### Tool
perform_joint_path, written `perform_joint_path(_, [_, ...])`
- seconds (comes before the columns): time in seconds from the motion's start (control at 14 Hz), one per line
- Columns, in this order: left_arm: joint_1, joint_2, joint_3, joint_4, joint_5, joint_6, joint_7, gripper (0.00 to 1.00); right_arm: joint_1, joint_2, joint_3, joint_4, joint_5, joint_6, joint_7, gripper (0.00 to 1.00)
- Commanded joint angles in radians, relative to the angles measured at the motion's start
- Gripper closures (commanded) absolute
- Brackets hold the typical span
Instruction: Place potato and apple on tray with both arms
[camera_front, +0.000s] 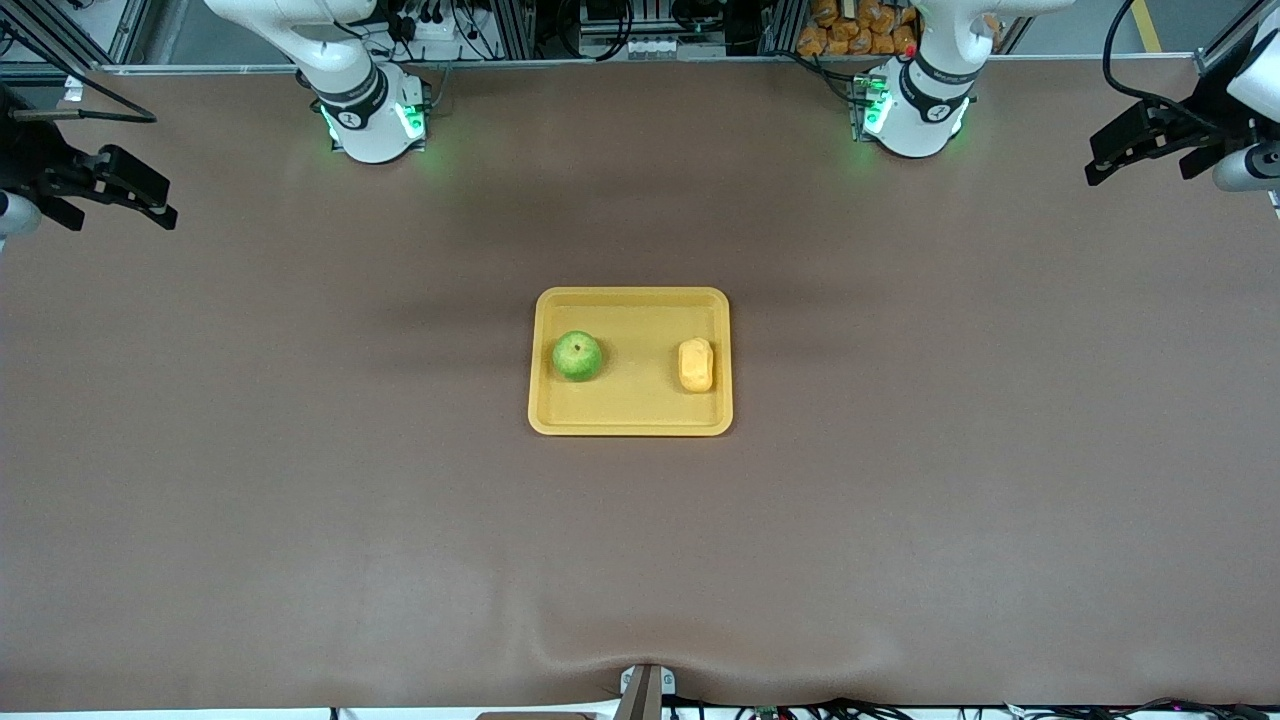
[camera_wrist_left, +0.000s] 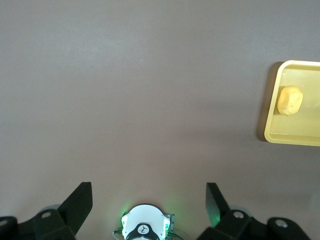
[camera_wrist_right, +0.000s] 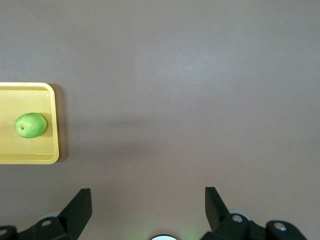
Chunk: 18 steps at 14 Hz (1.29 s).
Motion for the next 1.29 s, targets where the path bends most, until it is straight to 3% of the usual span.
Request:
perform_joint_path(0.0, [0.006,-0.022,0.002,-0.007,-0.019,-0.011,0.011,0.00,-0.021,-0.003,0.009,0.011,0.022,-0.005,-0.010,0.00])
perform_joint_path(1.21, [0.004,-0.026,0.000,-0.009,-0.022,-0.028,0.038,0.00,-0.024,-0.002,0.009,0.009,0.021,-0.008,-0.011,0.00])
